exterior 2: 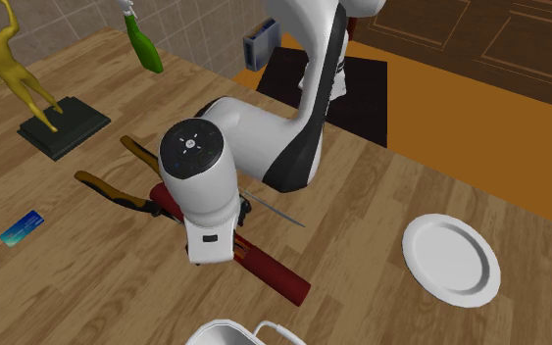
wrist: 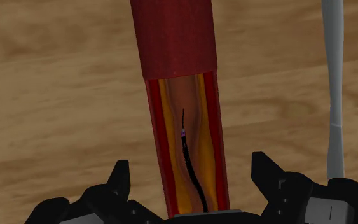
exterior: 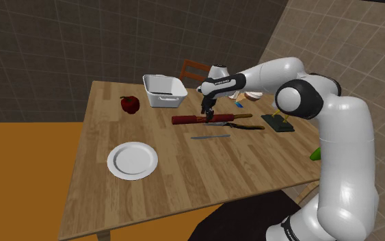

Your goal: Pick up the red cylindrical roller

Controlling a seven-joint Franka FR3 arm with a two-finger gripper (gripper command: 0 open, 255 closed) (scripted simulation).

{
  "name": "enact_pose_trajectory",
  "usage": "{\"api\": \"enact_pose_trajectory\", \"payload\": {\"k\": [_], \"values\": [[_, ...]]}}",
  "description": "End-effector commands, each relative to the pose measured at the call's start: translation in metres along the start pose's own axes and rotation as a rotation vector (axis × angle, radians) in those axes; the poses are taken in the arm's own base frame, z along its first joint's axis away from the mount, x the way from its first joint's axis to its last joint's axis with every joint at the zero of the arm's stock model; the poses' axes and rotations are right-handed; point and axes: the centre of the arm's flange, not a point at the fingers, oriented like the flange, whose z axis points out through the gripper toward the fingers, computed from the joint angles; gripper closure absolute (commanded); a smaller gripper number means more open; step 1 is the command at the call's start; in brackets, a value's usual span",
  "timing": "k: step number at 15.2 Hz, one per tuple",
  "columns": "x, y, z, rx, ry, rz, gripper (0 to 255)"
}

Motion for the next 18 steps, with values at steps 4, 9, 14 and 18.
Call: {"api": "enact_pose_trajectory", "payload": {"k": [4, 9, 14, 18], "values": [[0.0, -0.001, 0.007, 0.0, 0.0, -0.001, 255], [0.0, -0.001, 0.007, 0.0, 0.0, -0.001, 255], [0.0, -0.001, 0.002, 0.0, 0.0, 0.0, 255], [-0.002, -0.001, -0.019, 0.0, 0.0, -0.001, 255]]}}
